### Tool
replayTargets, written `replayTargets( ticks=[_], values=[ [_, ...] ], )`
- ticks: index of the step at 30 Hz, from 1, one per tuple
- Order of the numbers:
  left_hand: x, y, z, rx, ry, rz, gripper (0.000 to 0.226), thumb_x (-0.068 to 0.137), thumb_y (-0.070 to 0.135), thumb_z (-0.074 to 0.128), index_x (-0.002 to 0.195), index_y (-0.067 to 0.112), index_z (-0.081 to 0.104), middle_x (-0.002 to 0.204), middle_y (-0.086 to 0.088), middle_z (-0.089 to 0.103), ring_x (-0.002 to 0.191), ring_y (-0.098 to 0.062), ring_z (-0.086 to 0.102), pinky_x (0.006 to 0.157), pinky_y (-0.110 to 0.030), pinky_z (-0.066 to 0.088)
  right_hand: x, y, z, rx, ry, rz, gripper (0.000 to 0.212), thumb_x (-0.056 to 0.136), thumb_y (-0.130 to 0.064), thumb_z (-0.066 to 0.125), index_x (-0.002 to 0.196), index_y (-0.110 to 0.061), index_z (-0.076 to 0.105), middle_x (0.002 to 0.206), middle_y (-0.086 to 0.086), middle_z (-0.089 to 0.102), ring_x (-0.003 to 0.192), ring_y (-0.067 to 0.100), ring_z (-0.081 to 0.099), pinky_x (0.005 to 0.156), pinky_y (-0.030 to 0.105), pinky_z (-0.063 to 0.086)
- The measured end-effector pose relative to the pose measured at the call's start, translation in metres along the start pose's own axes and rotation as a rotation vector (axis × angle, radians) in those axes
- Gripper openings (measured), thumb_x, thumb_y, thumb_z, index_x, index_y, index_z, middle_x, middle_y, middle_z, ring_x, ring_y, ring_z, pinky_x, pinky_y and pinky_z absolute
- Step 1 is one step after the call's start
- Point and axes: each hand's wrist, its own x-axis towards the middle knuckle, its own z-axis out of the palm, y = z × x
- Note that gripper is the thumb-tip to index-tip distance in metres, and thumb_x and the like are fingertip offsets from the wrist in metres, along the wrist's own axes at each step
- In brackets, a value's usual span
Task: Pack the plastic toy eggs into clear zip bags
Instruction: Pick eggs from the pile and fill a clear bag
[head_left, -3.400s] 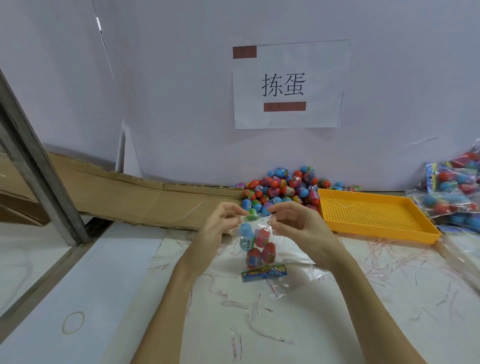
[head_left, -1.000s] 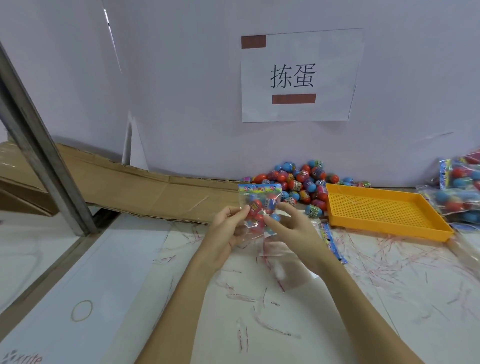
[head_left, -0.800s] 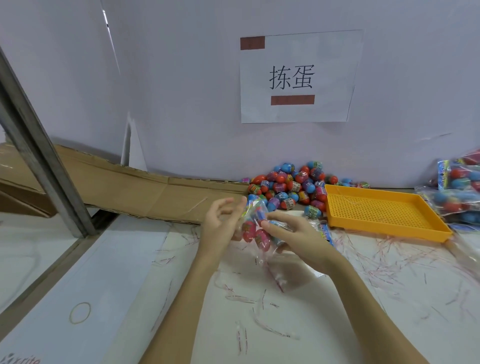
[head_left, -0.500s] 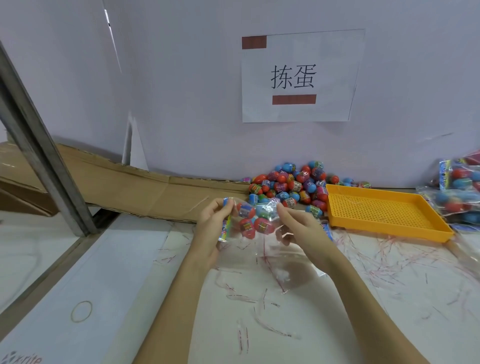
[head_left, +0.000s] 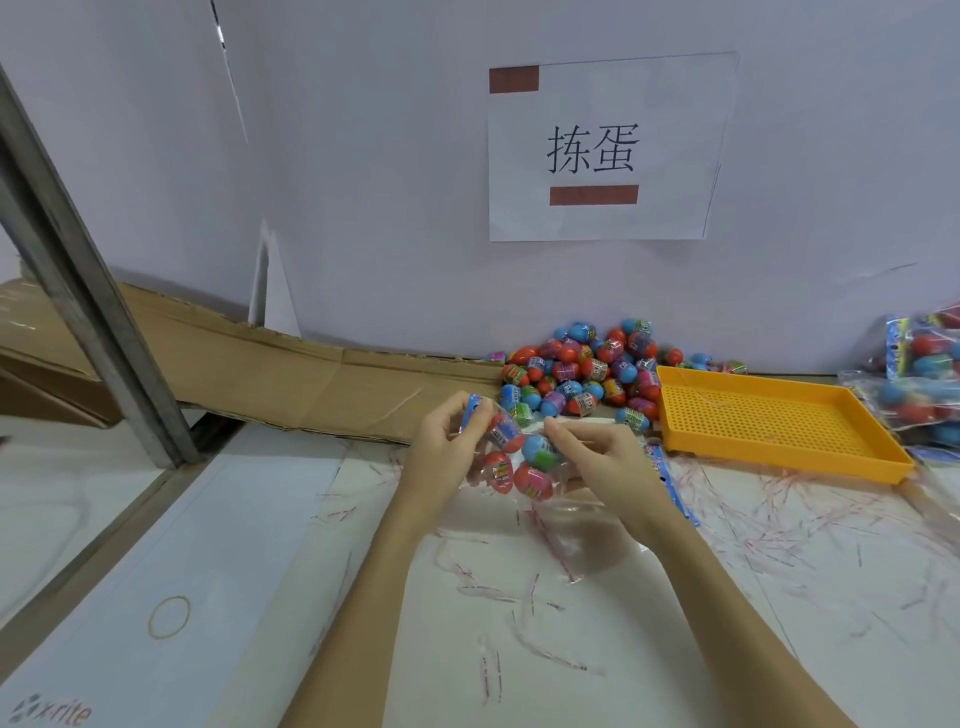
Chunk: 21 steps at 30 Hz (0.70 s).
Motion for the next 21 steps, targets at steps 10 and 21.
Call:
replayTargets(
  ticks=[10, 21],
  values=[
    [0.002, -0.001, 0.01, 0.069, 0.123, 0.102, 0.019, 0.111, 0.028, 0.047, 0.099, 0.033, 0.06, 0.095, 0.023, 0.069, 0.086, -0.003, 0.073, 0.058, -0.032, 0.064, 0.002, -0.002, 0.01, 0.288, 0.054, 0.087, 0.027, 0.101, -0.029, 0.062, 0.104, -0.009, 0.079, 0.098, 0.009, 0.079, 0.091, 0.025, 0.077, 0.069, 0.025, 0.06],
    [-0.002, 0.0, 0.021, -0.019, 0.145, 0.106, 0.019, 0.11, 0.026, 0.047, 0.104, 0.03, 0.064, 0.098, 0.005, 0.072, 0.089, -0.014, 0.075, 0.062, -0.032, 0.063, 0.006, -0.005, 0.009, 0.46, 0.161, 0.343, 0.021, 0.091, -0.028, 0.075, 0.094, -0.008, 0.078, 0.087, 0.008, 0.079, 0.067, 0.015, 0.076, 0.049, 0.018, 0.053]
  ],
)
